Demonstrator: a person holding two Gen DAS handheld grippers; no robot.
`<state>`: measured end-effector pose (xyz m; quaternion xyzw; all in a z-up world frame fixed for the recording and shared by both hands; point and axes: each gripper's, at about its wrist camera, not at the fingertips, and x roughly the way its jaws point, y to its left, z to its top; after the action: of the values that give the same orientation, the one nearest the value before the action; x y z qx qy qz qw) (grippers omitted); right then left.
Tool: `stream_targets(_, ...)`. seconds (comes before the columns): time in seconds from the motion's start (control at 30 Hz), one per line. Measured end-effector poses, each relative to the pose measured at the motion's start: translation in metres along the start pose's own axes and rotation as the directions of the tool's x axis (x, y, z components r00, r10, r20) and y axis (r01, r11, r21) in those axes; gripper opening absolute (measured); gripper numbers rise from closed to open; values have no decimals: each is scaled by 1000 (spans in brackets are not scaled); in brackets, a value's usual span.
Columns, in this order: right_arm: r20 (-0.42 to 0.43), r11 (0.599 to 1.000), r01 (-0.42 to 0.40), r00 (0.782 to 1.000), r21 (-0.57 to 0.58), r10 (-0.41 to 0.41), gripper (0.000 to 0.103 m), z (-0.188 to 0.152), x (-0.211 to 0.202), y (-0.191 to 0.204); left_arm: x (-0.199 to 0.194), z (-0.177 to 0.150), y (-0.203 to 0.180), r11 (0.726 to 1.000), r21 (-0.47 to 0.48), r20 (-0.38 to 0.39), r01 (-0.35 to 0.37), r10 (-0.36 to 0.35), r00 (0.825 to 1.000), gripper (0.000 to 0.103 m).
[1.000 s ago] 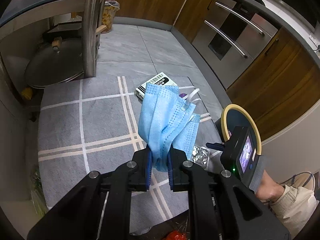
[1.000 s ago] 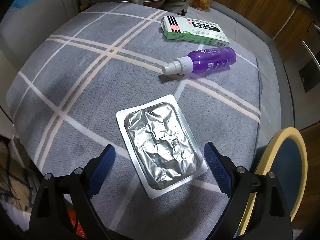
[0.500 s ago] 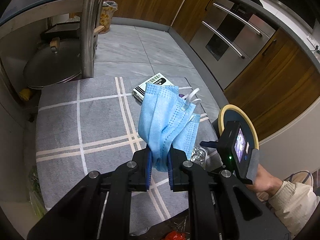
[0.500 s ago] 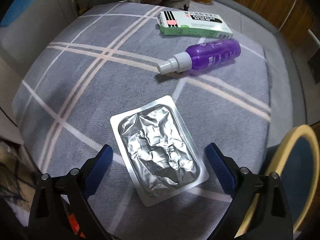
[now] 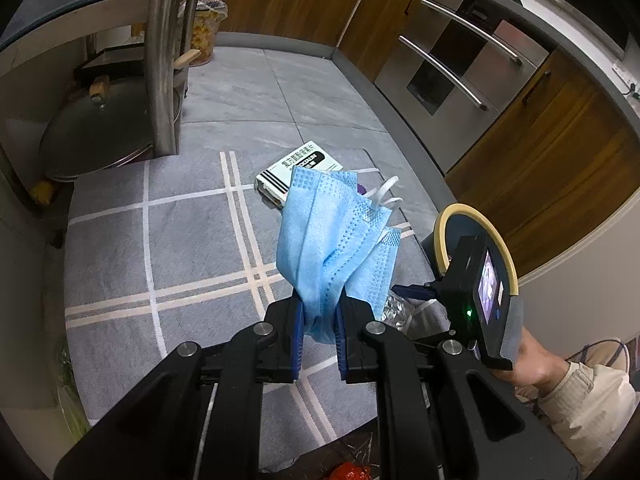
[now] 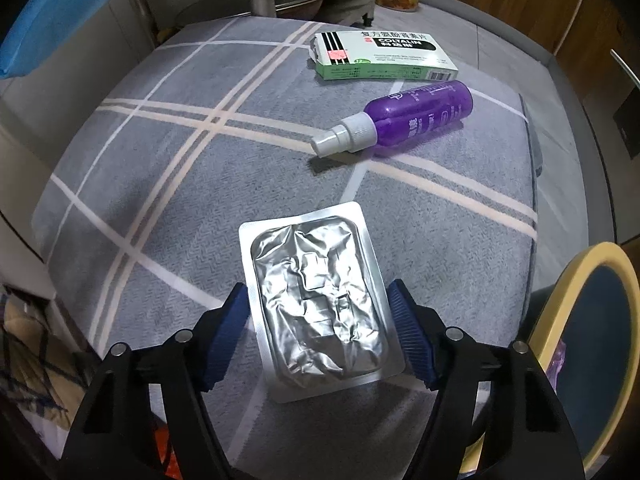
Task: Collect trash
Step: 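Grasp the silver blister pack with the right gripper and lift it, then carry the blue mask and blister pack over the teal bin with both grippers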
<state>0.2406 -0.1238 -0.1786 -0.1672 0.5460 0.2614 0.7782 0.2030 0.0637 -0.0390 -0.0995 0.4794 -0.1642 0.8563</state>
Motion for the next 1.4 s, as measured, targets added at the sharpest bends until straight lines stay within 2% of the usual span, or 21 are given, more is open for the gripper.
stream_targets(0.27,74,999,-12,997,44,8,72,-3,-28,-5,10,4,-7,1000,3,-17,11,-11,1000,12)
stream_targets(0.5,170,984,-85,984,160,57,72,-11,-63,-29,11,17,-12,1000,21,-4,14,-13,1000,12)
stream_targets(0.63,190,974,-107,979,197,69,72,-14,-73,-33,12,23,-7,1000,-14,0,8,-8,1000,12)
stream_targets(0.8,200,971,-100,978,218,56,72,-28,-85,-39,17,33,-12,999,-34,17,12,-12,1000,12)
stream_targets(1.13,281,954,-98,960,282,15,71,-49,-126,-64,28,28,-49,999,32,-7,20,-20,1000,12)
stream_targets(1.4,336,931,-78,941,356,-49,72,-74,-159,-95,40,32,-83,996,84,-17,35,-33,999,12)
